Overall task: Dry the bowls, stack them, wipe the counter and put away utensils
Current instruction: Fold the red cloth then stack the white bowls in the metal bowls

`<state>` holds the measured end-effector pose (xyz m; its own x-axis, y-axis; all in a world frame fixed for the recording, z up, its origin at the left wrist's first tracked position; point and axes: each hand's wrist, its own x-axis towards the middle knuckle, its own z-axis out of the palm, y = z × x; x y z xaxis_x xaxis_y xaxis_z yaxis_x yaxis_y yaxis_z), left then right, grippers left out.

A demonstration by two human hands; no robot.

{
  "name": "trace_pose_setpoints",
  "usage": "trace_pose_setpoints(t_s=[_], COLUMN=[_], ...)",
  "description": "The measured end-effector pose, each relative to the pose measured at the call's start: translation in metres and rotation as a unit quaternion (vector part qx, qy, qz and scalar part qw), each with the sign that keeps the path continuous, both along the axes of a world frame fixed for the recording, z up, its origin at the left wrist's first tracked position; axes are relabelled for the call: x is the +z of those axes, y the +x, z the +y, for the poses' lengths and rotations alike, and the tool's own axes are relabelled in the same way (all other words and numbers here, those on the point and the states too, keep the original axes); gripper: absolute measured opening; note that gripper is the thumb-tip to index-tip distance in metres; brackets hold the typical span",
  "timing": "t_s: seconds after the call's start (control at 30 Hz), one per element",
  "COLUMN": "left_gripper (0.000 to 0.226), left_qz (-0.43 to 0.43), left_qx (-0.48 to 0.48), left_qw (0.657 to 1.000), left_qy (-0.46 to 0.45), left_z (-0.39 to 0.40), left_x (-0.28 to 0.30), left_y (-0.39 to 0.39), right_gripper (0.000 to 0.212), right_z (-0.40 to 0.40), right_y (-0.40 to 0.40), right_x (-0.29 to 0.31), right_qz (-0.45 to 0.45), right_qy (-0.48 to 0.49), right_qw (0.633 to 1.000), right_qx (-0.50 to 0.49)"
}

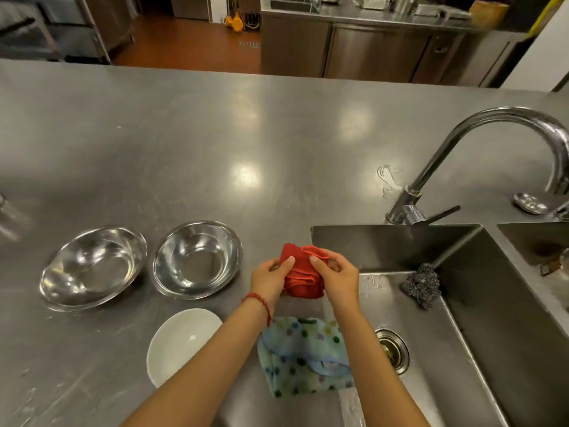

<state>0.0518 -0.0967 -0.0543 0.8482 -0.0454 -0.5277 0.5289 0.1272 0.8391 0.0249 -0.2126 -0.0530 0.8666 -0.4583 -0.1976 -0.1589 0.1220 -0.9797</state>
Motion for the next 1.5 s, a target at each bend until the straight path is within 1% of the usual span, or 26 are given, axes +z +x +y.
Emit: trace_pose_setpoints(t_s=[0.07, 0.1, 0.2, 0.27, 0.43, 0.5, 0.57, 0.6, 0.67, 0.8, 0.9, 1.0, 1.07, 1.17, 1.23, 1.3, 1.4, 1.5], left_gripper=[0.014, 0.014, 0.027, 0.030, 0.034, 0.037, 0.035, 0.033, 0.029, 0.019, 0.016, 0.015, 0.015, 0.018, 0.022, 0.027, 0.031, 0.034], left_qz=[-0.014, -0.022, -0.067, -0.090, -0.125, -0.135, -0.153, -0.165, -0.196, -0.251, -0.264, -0.263, -0.265, -0.248, -0.223, -0.179, -0.122, -0.080], left_qx=[-0.004, -0.005, -0.016, -0.026, -0.038, -0.037, -0.042, -0.046, -0.054, -0.040, -0.020, 0.028, 0.060, 0.087, 0.107, 0.110, 0.099, 0.099], left_qw=[0.999, 0.998, 0.984, 0.970, 0.933, 0.923, 0.918, 0.916, 0.912, 0.911, 0.911, 0.912, 0.905, 0.903, 0.909, 0.925, 0.955, 0.968], left_qy=[0.035, 0.059, 0.162, 0.225, 0.335, 0.358, 0.363, 0.362, 0.357, 0.326, 0.317, 0.314, 0.326, 0.339, 0.336, 0.317, 0.253, 0.218], left_z=[-0.014, -0.019, -0.028, -0.030, -0.030, -0.026, -0.018, -0.012, 0.001, 0.039, 0.077, 0.117, 0.142, 0.171, 0.184, 0.192, 0.197, 0.199], left_x=[-0.016, -0.023, -0.044, -0.053, -0.051, -0.045, -0.035, -0.029, -0.014, 0.017, 0.028, 0.027, 0.022, 0.007, -0.004, -0.014, -0.024, -0.033], left_y=[0.021, 0.030, 0.053, 0.062, 0.064, 0.058, 0.050, 0.044, 0.030, -0.010, -0.046, -0.079, -0.094, -0.108, -0.113, -0.115, -0.115, -0.114], right_gripper=[0.019, 0.019, 0.016, 0.018, 0.023, 0.034, 0.046, 0.049, 0.047, 0.034, 0.024, 0.026, 0.027, 0.026, 0.020, 0.019, 0.029, 0.026], right_z=[-0.013, -0.019, -0.029, -0.031, -0.033, -0.034, -0.036, -0.037, -0.034, -0.011, 0.021, 0.053, 0.072, 0.097, 0.112, 0.126, 0.140, 0.150], right_y=[0.022, 0.032, 0.055, 0.064, 0.069, 0.064, 0.058, 0.054, 0.040, -0.001, -0.029, -0.052, -0.065, -0.082, -0.089, -0.093, -0.095, -0.095], right_x=[-0.013, -0.020, -0.040, -0.052, -0.058, -0.054, -0.046, -0.041, -0.028, -0.006, 0.004, 0.006, 0.005, 0.001, -0.004, -0.008, -0.016, -0.023], right_qz=[0.005, 0.012, 0.035, 0.053, 0.058, 0.074, 0.089, 0.085, 0.062, 0.029, 0.019, 0.035, 0.049, 0.076, 0.087, 0.104, 0.135, 0.148], right_qy=[-0.025, -0.037, -0.072, -0.103, -0.186, -0.234, -0.288, -0.310, -0.325, -0.282, -0.218, -0.188, -0.180, -0.186, -0.193, -0.203, -0.209, -0.209], right_qw=[1.000, 0.999, 0.997, 0.993, 0.978, 0.965, 0.949, 0.943, 0.940, 0.955, 0.968, 0.969, 0.968, 0.966, 0.964, 0.958, 0.950, 0.949], right_qx=[0.001, 0.003, 0.017, 0.034, 0.073, 0.090, 0.091, 0.087, 0.081, 0.092, 0.121, 0.154, 0.168, 0.164, 0.160, 0.173, 0.189, 0.186])
